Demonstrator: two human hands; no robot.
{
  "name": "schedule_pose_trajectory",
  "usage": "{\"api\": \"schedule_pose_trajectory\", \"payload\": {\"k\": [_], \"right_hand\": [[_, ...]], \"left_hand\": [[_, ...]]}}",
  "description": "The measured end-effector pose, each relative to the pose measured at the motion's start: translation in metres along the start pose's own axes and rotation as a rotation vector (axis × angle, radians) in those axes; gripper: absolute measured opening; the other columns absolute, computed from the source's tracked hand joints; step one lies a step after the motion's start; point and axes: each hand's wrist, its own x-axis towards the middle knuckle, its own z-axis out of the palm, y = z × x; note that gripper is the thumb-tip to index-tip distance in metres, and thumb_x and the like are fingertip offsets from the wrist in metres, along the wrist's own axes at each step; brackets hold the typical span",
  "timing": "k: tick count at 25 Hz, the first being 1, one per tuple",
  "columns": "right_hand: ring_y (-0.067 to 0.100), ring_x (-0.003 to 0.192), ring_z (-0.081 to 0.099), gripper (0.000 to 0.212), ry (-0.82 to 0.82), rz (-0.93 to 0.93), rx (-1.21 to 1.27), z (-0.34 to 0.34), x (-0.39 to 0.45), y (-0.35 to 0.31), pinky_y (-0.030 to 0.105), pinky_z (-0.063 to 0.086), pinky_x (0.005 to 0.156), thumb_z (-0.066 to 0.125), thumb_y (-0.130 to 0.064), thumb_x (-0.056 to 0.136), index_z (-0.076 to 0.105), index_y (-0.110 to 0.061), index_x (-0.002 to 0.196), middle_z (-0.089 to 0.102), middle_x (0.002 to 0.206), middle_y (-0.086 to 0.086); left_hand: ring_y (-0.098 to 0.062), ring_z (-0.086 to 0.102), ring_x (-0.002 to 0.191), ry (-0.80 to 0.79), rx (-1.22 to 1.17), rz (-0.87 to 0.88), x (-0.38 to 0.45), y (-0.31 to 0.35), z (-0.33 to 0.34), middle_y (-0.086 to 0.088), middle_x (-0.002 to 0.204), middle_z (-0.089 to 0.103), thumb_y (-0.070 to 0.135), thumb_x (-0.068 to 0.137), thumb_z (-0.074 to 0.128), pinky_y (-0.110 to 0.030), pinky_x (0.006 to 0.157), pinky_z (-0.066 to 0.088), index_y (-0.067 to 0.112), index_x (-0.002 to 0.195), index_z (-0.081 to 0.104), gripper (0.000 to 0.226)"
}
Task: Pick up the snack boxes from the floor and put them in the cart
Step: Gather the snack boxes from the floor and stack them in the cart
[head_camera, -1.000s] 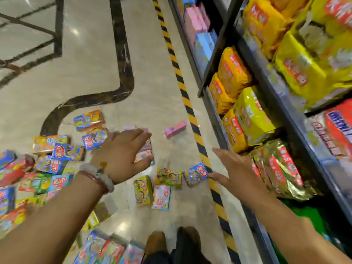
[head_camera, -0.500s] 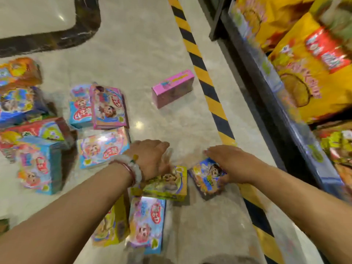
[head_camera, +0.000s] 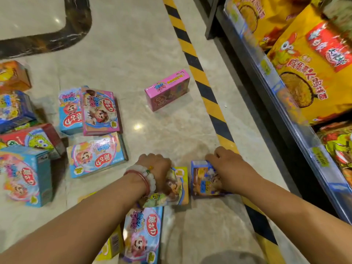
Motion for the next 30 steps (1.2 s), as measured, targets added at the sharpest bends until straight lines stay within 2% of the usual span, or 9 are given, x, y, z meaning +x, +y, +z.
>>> {"api": "schedule_pose_trajectory", "payload": {"k": [2, 6, 10, 12, 15, 18, 23, 26, 30], "right_hand": [[0.028, 0.104, 0.053, 0.064, 0.06, 0.183, 0.297, -0.005, -0.004, 0.003, 0.035, 0.047, 0.082, 0.071, -0.038, 0.08, 0.038, -0.016, 0.13, 0.05, 0.121, 0.007], [0.025, 0.082, 0.07, 0.04, -0.015, 0.482, 1.487, -0.057, -0.061, -0.025, 0.041, 0.058, 0.078, 0.071, -0.017, 0.084, 0.053, -0.007, 0.119, 0.07, 0.102, 0.009], [0.023, 0.073, 0.071, 0.02, 0.026, 0.452, 1.969, -0.142, -0.139, -0.065, 0.035, 0.059, 0.067, 0.061, -0.007, 0.087, 0.063, -0.01, 0.106, 0.073, 0.095, 0.012], [0.025, 0.078, 0.071, 0.031, 0.08, 0.429, 2.011, -0.184, -0.178, -0.08, 0.036, 0.059, 0.068, 0.066, -0.011, 0.08, 0.062, -0.008, 0.111, 0.072, 0.103, 0.015], [0.025, 0.074, 0.072, 0.047, 0.109, 0.42, 2.095, -0.292, -0.254, -0.103, 0.035, 0.06, 0.062, 0.071, -0.02, 0.066, 0.062, -0.009, 0.111, 0.073, 0.098, 0.012], [0.022, 0.069, 0.072, 0.034, 0.143, 0.393, 2.052, -0.37, -0.314, -0.122, 0.034, 0.059, 0.06, 0.072, -0.02, 0.07, 0.064, -0.014, 0.102, 0.075, 0.087, 0.006], [0.02, 0.055, 0.069, 0.013, 0.158, 0.276, 2.001, -0.499, -0.412, -0.142, 0.029, 0.056, 0.051, 0.066, -0.003, 0.082, 0.064, -0.013, 0.089, 0.073, 0.07, 0.006], [0.019, 0.053, 0.068, 0.015, 0.172, 0.218, 1.955, -0.531, -0.459, -0.145, 0.031, 0.055, 0.053, 0.065, 0.0, 0.083, 0.064, -0.015, 0.086, 0.073, 0.068, 0.005], [0.026, 0.062, 0.069, 0.011, 0.239, 0.177, 1.934, -0.542, -0.509, -0.151, 0.038, 0.057, 0.065, 0.066, -0.003, 0.082, 0.066, -0.012, 0.088, 0.074, 0.082, 0.015]], "left_hand": [[-0.032, 0.056, 0.106, 0.115, -0.186, -0.101, -0.012, -0.005, -0.013, -0.011, 0.117, 0.051, 0.055, 0.073, 0.07, -0.031, 0.08, 0.042, 0.014, 0.117, 0.047, 0.064], [-0.033, 0.056, 0.099, 0.235, -0.765, -0.348, -0.096, -0.026, -0.056, -0.016, 0.107, 0.056, 0.05, 0.08, 0.067, -0.034, 0.076, 0.042, 0.002, 0.113, 0.047, 0.062], [-0.03, 0.068, 0.092, 0.233, -1.438, -0.444, -0.194, -0.032, -0.112, -0.009, 0.099, 0.072, 0.073, 0.047, 0.074, -0.049, 0.087, 0.053, 0.012, 0.105, 0.065, 0.084], [-0.022, 0.07, 0.084, 0.263, -1.542, -0.427, -0.242, -0.025, -0.148, -0.003, 0.088, 0.074, 0.065, 0.053, 0.078, -0.039, 0.081, 0.056, 0.012, 0.098, 0.068, 0.07], [0.001, 0.055, 0.049, 0.394, -1.566, -0.411, -0.347, -0.005, -0.242, 0.014, 0.051, 0.06, 0.049, 0.075, 0.073, -0.022, 0.052, 0.046, 0.018, 0.078, 0.062, 0.032], [-0.009, 0.057, 0.057, 0.49, -1.568, -0.422, -0.423, 0.008, -0.299, 0.011, 0.065, 0.065, 0.063, 0.053, 0.069, -0.032, 0.062, 0.047, 0.02, 0.091, 0.064, 0.057], [-0.021, 0.056, 0.056, 0.587, -1.582, -0.424, -0.537, 0.028, -0.389, -0.005, 0.069, 0.062, 0.072, 0.052, 0.07, -0.028, 0.053, 0.045, 0.01, 0.105, 0.061, 0.082], [-0.028, 0.069, 0.088, 0.651, -1.639, -0.333, -0.579, 0.049, -0.417, -0.009, 0.096, 0.072, 0.067, 0.055, 0.073, -0.045, 0.084, 0.054, 0.013, 0.11, 0.063, 0.078], [-0.023, 0.069, 0.094, 0.707, -1.66, -0.231, -0.615, 0.074, -0.438, -0.006, 0.099, 0.073, 0.05, 0.063, 0.073, -0.035, 0.078, 0.054, 0.01, 0.111, 0.064, 0.062]]}}
